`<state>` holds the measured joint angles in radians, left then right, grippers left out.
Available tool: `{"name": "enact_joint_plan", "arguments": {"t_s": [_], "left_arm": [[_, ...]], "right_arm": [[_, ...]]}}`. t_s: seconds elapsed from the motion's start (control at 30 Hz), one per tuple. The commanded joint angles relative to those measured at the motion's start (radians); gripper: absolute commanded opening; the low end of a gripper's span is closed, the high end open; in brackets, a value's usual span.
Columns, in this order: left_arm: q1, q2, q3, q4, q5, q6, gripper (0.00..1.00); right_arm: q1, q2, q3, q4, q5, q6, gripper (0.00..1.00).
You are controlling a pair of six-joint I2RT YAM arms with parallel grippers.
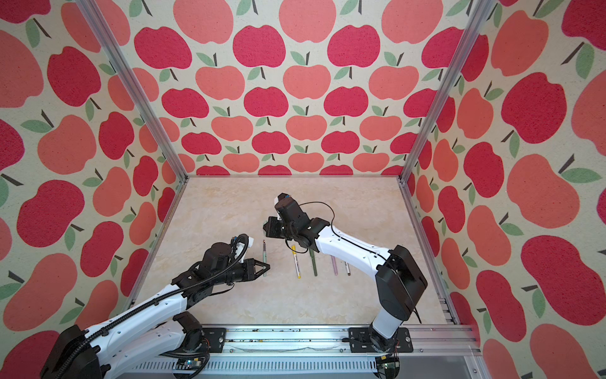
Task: Insert the pens into the pen caps
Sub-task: 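Lift the cap with the right gripper above the left gripper's pen nib, then lower the cap onto the fountain pen nib with the right gripper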
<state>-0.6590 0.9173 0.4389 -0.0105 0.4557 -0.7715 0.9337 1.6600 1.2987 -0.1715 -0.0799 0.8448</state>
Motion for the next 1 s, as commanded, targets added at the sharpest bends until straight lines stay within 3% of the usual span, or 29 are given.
{"name": "enact_joint_plan", "arguments": {"t_s": [0.0,0.97], "left_arm": [[-0.004,0.003,0.034,0.017,-0.014,0.009,0.0],[-0.006,-0.008,0.027,0.019,-0.034,0.008,0.0]], "right_arm": [[0.006,0.001,-0.008,0.027,-0.021,0.016,0.04],[0.028,0.02,-0.02,0.018,-0.012,0.002,0.04]]}}
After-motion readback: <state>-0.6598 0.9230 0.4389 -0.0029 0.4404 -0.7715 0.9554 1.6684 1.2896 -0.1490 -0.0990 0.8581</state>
